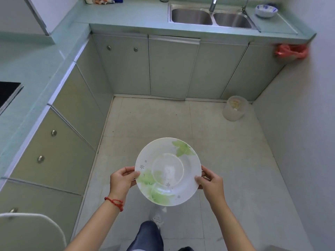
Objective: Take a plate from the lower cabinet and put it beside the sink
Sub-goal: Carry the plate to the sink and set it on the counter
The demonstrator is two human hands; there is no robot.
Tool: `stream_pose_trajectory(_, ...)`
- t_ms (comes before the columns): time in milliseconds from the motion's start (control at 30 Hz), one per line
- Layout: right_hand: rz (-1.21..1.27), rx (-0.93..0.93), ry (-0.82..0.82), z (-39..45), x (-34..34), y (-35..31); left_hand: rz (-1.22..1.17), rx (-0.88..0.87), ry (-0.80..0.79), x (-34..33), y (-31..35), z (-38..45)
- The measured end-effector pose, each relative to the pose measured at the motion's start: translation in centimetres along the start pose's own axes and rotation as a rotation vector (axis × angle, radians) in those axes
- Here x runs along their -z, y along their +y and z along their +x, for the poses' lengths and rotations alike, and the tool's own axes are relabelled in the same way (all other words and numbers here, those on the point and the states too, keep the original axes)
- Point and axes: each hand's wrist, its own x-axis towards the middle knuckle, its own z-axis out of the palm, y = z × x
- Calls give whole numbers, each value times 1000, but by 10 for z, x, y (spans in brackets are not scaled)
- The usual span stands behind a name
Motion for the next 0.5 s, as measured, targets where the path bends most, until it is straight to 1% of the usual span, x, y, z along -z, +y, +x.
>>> stream_pose_trajectory(133,9,14,2,49,-24,-35,-9,-1,-18,-16,39,54)
stream_pose_trajectory(500,20,39,-53,186,-77,-108,-27,-5,17,-61,113,186)
